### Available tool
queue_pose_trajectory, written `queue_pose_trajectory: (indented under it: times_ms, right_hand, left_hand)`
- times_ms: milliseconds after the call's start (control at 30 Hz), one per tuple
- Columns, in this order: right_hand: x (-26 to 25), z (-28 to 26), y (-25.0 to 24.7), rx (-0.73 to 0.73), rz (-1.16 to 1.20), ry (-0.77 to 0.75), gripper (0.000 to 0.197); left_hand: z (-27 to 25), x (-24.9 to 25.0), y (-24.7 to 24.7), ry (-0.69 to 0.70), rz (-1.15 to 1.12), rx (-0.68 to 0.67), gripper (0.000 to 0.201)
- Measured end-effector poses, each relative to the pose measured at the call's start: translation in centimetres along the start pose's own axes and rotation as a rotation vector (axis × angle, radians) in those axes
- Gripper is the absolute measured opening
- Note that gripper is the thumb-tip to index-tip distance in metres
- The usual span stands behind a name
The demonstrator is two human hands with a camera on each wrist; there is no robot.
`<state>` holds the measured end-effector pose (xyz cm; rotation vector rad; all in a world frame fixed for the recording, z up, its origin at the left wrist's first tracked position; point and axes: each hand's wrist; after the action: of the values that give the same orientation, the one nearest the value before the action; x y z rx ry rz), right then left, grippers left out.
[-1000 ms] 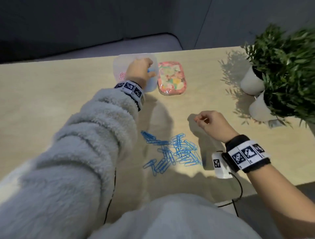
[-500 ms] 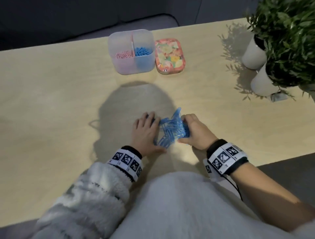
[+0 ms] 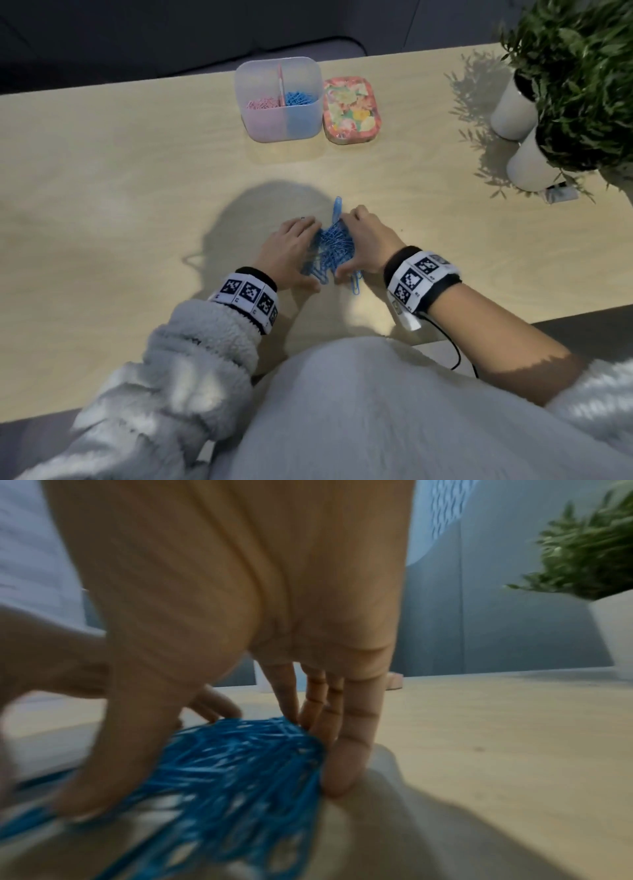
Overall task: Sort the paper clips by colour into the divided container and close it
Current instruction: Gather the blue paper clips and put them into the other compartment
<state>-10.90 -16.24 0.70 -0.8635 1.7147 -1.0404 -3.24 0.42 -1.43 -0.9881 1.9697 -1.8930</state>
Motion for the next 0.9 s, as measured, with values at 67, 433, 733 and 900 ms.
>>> queue_pose_trajectory:
  times_ms: [67,433,733,900]
  right_hand:
    - [-0.7,-0.3,0.9,0.026,0.018,-0.026,0.077]
    - [-0.7,0.4,0.9,0.171,0.165,-0.007,0.019]
    - [1.9,3.2,-2.2,0.125,0.415,0.118,0.013]
    - [2.0,7.6,-5.7,0.112,0.532,0.177,0.023]
  left_hand:
    - [0.1,0.6,0.1,0.023,0.011,0.020,0.103]
    - [1.7,1.0,0.0,-0.040,-0.040,0.229,0.029]
    - [1.6,0.0,-0.5,-0.170,-0.188,0.285,0.022]
    - [1.4,0.0,-1.3,-0.206,-0.269,0.279,0.023]
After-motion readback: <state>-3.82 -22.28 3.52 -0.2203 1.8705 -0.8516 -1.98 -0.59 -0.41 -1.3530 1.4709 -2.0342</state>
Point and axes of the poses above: each hand's wrist, its own z-axis towards the middle knuckle, its own y-axis out of the palm, x = y × z, and after that the axes turned 15 degrees about x, right-handed
